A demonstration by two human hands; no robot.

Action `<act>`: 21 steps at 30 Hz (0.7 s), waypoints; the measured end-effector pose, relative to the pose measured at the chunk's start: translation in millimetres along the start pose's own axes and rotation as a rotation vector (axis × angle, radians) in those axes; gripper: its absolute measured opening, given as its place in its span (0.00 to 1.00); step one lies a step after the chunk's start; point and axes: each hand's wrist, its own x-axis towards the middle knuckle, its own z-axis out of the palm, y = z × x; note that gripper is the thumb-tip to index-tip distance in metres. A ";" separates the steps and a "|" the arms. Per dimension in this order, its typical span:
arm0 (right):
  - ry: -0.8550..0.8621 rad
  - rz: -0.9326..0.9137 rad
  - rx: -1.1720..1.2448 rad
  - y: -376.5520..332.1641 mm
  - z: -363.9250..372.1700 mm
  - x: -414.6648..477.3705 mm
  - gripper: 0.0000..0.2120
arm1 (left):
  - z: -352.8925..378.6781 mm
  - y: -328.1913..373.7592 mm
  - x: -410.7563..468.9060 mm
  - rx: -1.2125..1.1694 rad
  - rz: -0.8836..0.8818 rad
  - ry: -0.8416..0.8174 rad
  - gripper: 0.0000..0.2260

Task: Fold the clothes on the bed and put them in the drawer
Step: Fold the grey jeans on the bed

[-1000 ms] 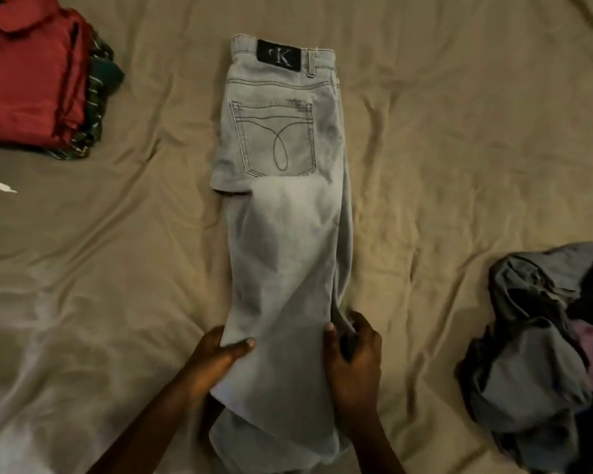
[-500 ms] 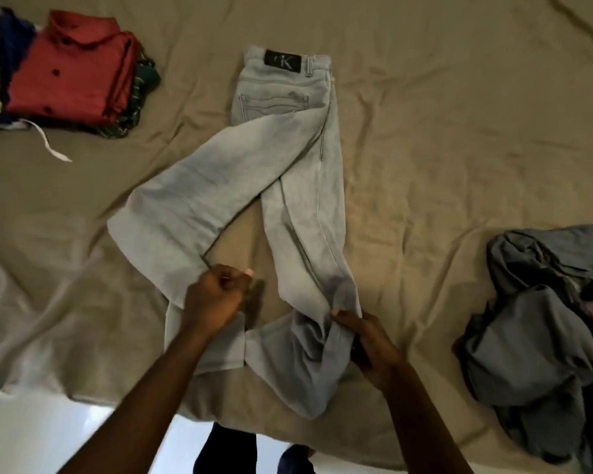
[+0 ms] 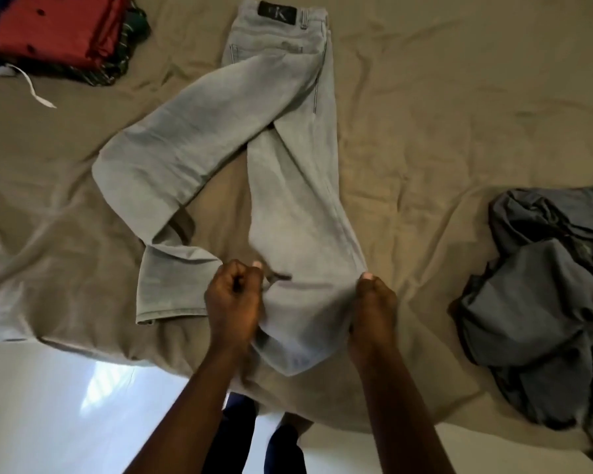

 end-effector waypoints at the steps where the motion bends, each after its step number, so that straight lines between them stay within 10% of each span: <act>1: -0.015 0.105 0.158 -4.4 -3.5 1.5 0.14 | -13.4 2.9 2.4 -0.091 0.005 -0.001 0.19; 4: -0.198 0.273 0.179 -13.1 -6.3 -5.2 0.17 | -41.8 6.5 -2.0 -0.224 -0.113 -0.027 0.21; 9: -0.588 0.286 -0.187 3.7 -11.8 -29.2 0.56 | -62.4 -9.2 -19.7 0.244 -0.374 -0.523 0.28; 14: -0.685 0.448 0.072 21.7 -39.7 -57.4 0.29 | -85.2 -2.6 -42.9 0.204 -0.041 -0.505 0.20; 18: -0.856 0.508 0.308 -9.2 -62.7 -76.3 0.19 | -107.3 33.6 -62.1 -0.330 -0.166 -0.558 0.24; 21: -0.911 0.428 0.069 -10.3 -69.4 -77.4 0.15 | -104.4 31.7 -69.2 -0.220 -0.343 -0.644 0.17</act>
